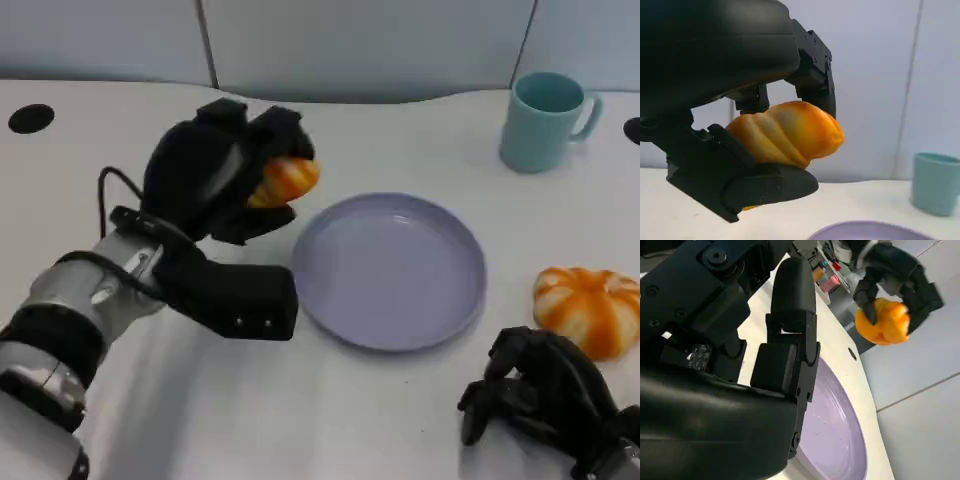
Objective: Grasp the bread from the table and place it into the plate.
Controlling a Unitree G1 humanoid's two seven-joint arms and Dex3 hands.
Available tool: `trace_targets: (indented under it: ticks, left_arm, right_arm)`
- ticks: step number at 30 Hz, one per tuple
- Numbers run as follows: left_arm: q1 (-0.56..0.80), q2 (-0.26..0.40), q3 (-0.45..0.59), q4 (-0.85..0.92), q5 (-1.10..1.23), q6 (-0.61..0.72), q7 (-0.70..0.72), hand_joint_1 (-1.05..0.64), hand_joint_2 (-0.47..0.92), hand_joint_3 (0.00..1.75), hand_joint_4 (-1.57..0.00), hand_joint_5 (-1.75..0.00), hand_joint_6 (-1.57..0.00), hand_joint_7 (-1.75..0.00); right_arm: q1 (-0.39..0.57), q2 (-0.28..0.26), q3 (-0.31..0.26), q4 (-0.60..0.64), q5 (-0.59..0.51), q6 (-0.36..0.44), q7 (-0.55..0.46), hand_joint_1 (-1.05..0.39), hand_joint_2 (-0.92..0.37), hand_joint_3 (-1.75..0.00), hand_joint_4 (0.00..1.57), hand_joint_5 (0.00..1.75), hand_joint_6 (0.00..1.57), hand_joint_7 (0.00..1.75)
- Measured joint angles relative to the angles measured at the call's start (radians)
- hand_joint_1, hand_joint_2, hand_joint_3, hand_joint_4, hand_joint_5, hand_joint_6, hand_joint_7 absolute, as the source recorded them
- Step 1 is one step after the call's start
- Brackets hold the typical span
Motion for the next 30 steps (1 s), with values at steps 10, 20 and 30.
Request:
trace_targets:
  ticks: [10,20,30]
  left_arm:
    - [-0.052,-0.093,-0.01,0.042,-0.026,-0.123,-0.171,-0.33,0.59,1.09,-0.98,-1.75,-0.79,-1.75]
    - [-0.068,-0.178,-0.021,0.107,-0.027,-0.112,-0.26,-0.3,0.48,1.37,-1.02,-1.75,-0.84,-1.75]
    - [-0.068,-0.217,-0.026,0.146,-0.033,-0.037,-0.35,-0.32,0.55,1.09,-0.76,-1.56,-0.65,-1.38]
  right_arm:
    - [0.018,0.0,0.006,-0.02,-0.009,-0.012,0.003,-1.05,-0.48,-0.01,1.57,0.7,1.57,0.49]
    - [0.029,0.002,0.011,-0.043,-0.008,0.0,-0.007,-1.05,-0.47,0.0,1.57,0.69,1.57,0.46]
    - [0.042,0.006,0.014,-0.067,-0.007,0.018,-0.015,-1.05,-0.46,0.0,1.57,0.68,1.57,0.45]
